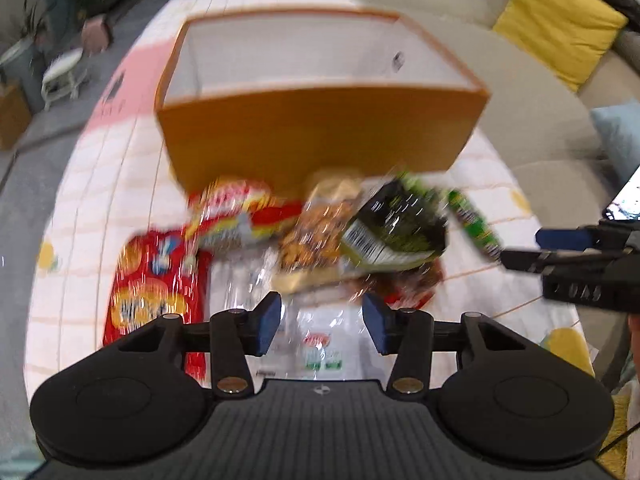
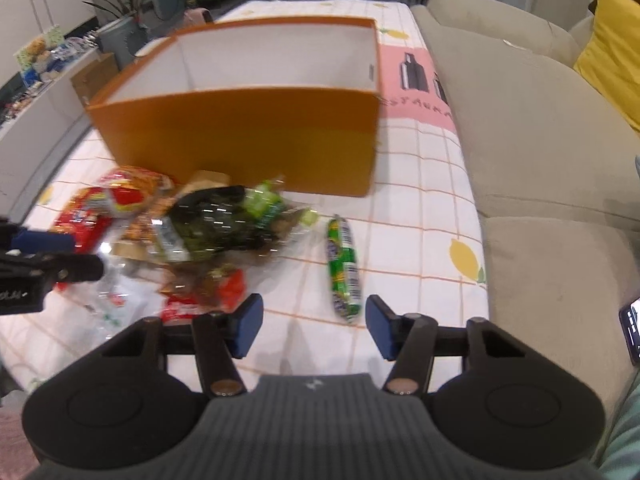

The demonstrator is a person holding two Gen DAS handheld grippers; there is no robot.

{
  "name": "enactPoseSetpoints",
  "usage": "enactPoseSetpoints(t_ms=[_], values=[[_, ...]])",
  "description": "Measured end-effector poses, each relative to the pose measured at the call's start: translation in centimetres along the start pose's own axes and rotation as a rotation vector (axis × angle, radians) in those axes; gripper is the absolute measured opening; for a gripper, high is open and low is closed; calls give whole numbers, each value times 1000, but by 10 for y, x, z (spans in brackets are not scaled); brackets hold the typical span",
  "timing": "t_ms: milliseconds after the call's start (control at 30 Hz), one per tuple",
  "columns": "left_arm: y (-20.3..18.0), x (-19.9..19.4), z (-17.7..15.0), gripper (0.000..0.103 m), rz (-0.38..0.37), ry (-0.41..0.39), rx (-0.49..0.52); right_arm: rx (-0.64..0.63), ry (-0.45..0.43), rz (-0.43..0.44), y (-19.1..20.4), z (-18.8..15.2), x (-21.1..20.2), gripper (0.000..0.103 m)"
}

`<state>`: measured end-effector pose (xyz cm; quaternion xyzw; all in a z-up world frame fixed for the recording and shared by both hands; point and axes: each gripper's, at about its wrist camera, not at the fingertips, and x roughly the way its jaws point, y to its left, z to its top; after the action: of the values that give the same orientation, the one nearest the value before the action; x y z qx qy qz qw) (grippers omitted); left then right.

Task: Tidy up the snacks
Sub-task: 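Grasp the white drink pouch with the left tool while the right tool grasps the green sausage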

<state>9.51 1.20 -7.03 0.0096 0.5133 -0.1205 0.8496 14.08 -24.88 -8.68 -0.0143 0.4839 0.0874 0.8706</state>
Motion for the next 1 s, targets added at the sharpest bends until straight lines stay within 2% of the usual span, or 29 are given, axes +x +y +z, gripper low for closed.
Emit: enactPoseSetpoints(t_ms=[67,100,200,400,533,600,767,800,867,1000], values=[[4,5,-4,58,-42,62,-41,10,8,-6,-6,1,9,50],[5,7,-8,66,-64,89,-58,16,10,-7,-8,1,11,50],[-1,12,-18,76,-69,143,-50,32,13,3,-15,3,21,50],[-9,30,-30,79,-47,244,-52,27,25,2,-18,4,41,50],[-13,40,-32,79,-24,264,-71,44,28,21,-20,2,47,49],[-16,41,-33,82,-16,257,-75,38,24,25,-19,2,50,44],[-29,49,-31,81,27,244,-55,29,21,33,-18,2,56,34],[-31,50,-29,79,38,243,-50,31,19,32,-18,2,58,33],[-35,51,-29,71,64,239,-35,36,17,31,-19,1,60,21],[-36,51,-28,60,83,224,-24,30,5,46,-18,-2,61,20]])
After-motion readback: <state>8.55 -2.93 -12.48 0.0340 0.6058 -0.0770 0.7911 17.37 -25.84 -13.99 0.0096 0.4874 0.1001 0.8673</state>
